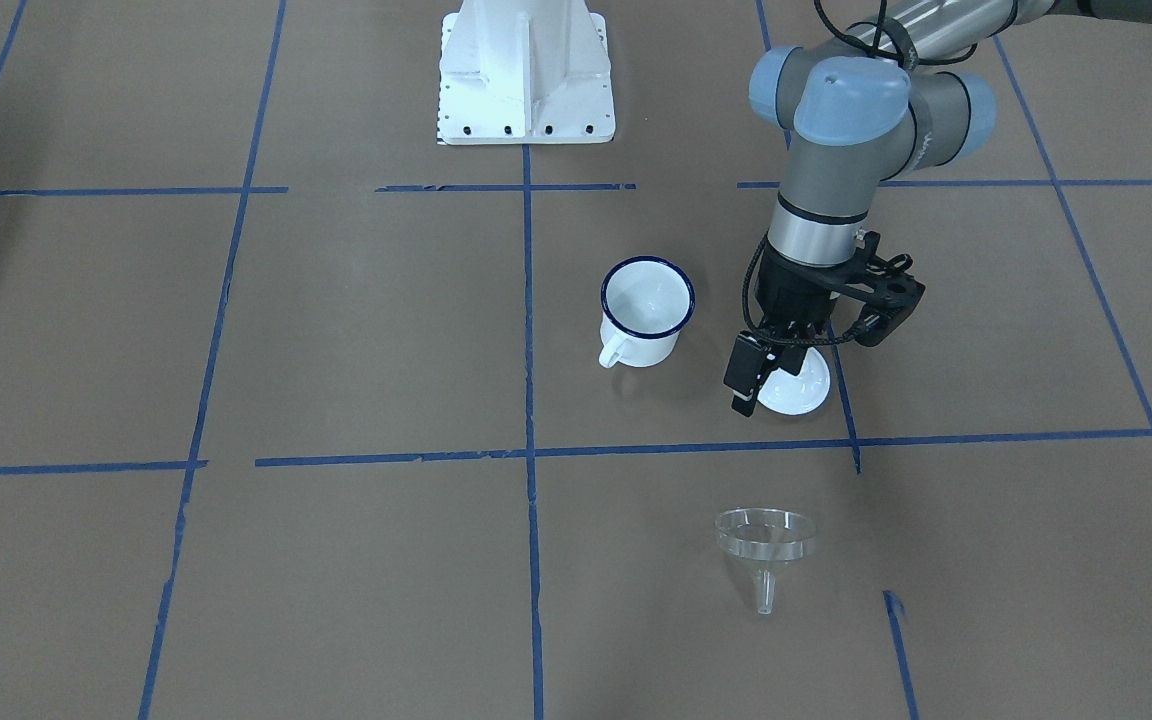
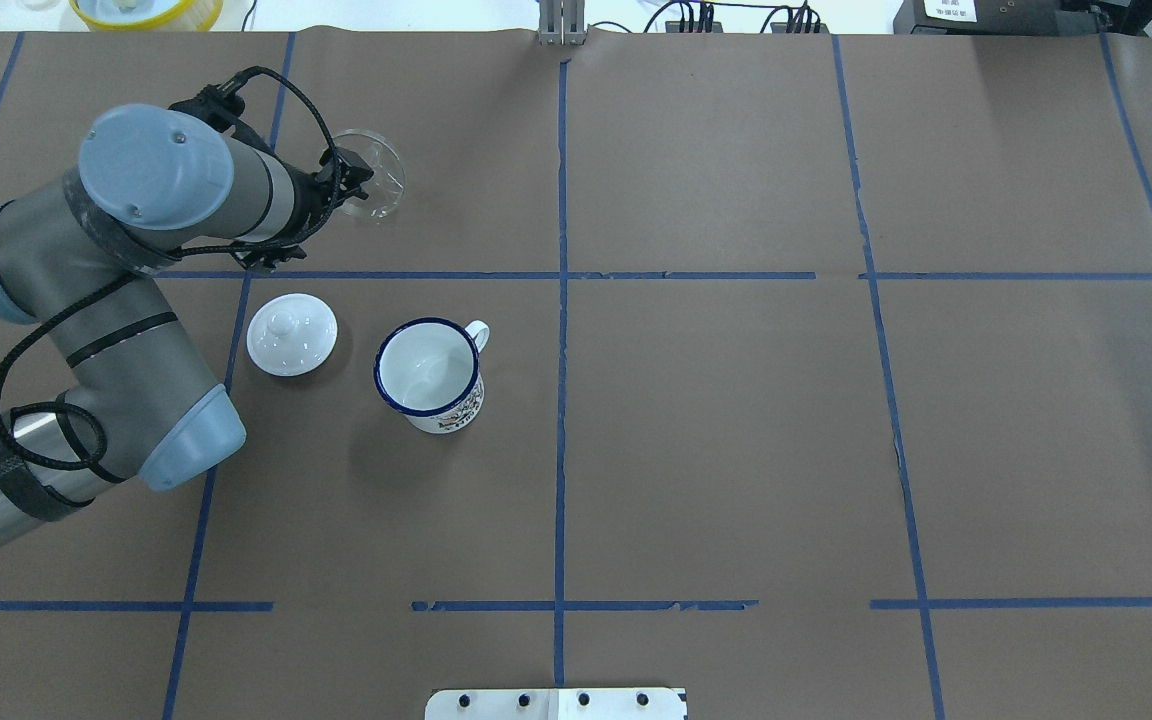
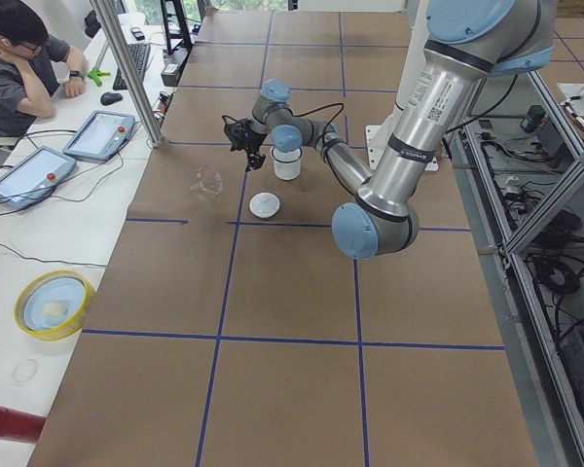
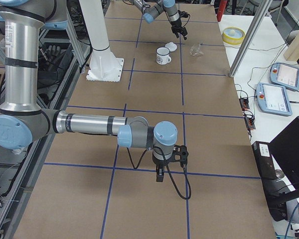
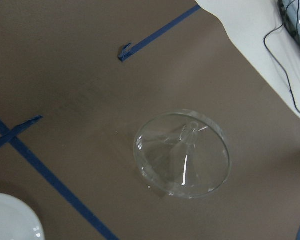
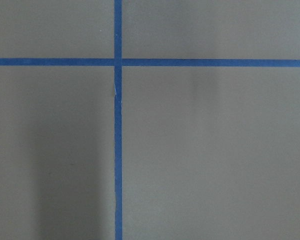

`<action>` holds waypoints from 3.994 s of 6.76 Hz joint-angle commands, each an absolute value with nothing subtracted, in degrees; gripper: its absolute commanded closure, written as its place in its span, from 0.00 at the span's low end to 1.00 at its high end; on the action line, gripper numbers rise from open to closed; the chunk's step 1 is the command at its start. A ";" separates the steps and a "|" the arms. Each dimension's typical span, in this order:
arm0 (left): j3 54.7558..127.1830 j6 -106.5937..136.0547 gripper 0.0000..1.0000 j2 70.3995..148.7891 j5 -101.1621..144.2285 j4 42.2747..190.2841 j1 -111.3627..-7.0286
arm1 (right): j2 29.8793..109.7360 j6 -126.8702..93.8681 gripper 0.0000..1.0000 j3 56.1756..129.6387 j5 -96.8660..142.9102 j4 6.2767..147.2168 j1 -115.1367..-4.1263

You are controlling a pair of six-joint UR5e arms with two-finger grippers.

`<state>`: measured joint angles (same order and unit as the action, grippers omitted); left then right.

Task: Remove funnel from cup
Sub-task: 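Lower the funnel onto the table and open the left gripper, then move the left gripper down onto the round white lid, then grasp the white lid by its knob with the left gripper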

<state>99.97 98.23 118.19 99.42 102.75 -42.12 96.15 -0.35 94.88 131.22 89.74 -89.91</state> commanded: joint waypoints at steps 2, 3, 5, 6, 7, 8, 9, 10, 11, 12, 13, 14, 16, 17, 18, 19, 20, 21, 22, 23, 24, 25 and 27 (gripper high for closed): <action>99.85 75.55 0.00 117.08 107.65 99.23 -42.01 | 96.15 -0.35 0.00 94.92 131.22 89.74 -89.91; 100.54 71.15 0.00 115.24 107.75 99.32 -42.01 | 96.15 -0.35 0.00 94.92 131.22 89.74 -89.91; 99.50 66.38 0.00 112.87 107.75 100.36 -42.01 | 96.15 -0.35 0.00 94.92 131.22 89.74 -89.91; 99.41 65.84 0.00 112.16 107.84 101.59 -42.01 | 96.15 -0.35 0.00 94.83 131.22 89.74 -89.91; 97.93 63.39 0.00 111.80 108.97 101.78 -41.92 | 96.15 -0.35 0.00 94.92 131.22 89.74 -89.91; 96.61 62.33 0.00 111.80 109.59 102.56 -41.92 | 96.15 -0.35 0.00 94.92 131.22 89.74 -89.91; 96.16 62.23 0.00 111.71 109.69 102.83 -42.01 | 96.15 -0.35 0.00 94.92 131.22 89.74 -89.91; 96.15 62.14 0.13 111.80 109.69 102.83 -42.01 | 96.15 -0.35 0.00 94.92 131.22 89.74 -89.91; 96.15 62.23 0.26 111.80 109.77 102.83 -42.01 | 96.15 -0.35 0.00 94.92 131.22 89.74 -89.91; 96.15 62.14 0.37 111.80 109.78 102.83 -42.01 | 96.15 -0.35 0.00 94.92 131.22 89.74 -89.91; 96.15 62.14 0.37 111.80 109.78 102.83 -42.19 | 96.15 -0.35 0.00 94.92 131.22 89.74 -89.91; 96.07 62.14 0.37 111.88 109.78 102.92 -42.54 | 96.15 -0.35 0.00 94.92 131.22 89.74 -89.91; 95.19 62.14 0.37 112.06 109.78 102.92 -42.54 | 96.15 -0.35 0.00 94.92 131.22 89.74 -89.91; 94.66 62.14 0.37 112.23 109.78 102.92 -42.45 | 96.15 -0.35 0.00 94.92 131.22 89.74 -89.91; 94.57 62.23 0.37 112.24 109.78 104.05 -42.54 | 96.15 -0.35 0.00 94.92 131.22 89.74 -89.91; 94.22 62.31 0.37 112.32 109.78 104.50 -42.45 | 96.15 -0.35 0.00 94.92 131.22 89.74 -89.91; 94.31 62.31 0.37 112.41 109.78 104.50 -42.45 | 96.15 -0.35 0.00 94.92 131.22 89.74 -89.91; 94.22 62.31 0.39 112.41 109.86 104.50 -42.45 | 96.15 -0.35 0.00 94.92 131.22 89.74 -89.91; 94.22 62.31 0.40 112.41 109.86 104.50 -42.45 | 96.15 -0.35 0.00 94.92 131.22 89.74 -89.91; 94.22 62.14 0.41 111.98 112.30 104.59 -42.45 | 96.15 -0.35 0.00 94.83 131.22 89.74 -89.91; 94.39 62.14 0.41 111.97 113.02 104.59 -42.54 | 96.15 -0.35 0.00 94.92 131.22 89.74 -89.91; 94.48 62.14 0.44 111.97 113.03 104.59 -42.54 | 96.15 -0.35 0.00 94.83 131.22 89.74 -89.91; 94.92 62.14 0.54 111.89 114.95 104.41 -42.54 | 96.15 -0.35 0.00 94.92 131.22 89.74 -89.91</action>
<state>94.80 62.18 111.94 113.76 104.50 -42.53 96.15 -0.35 94.89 131.22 89.74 -89.91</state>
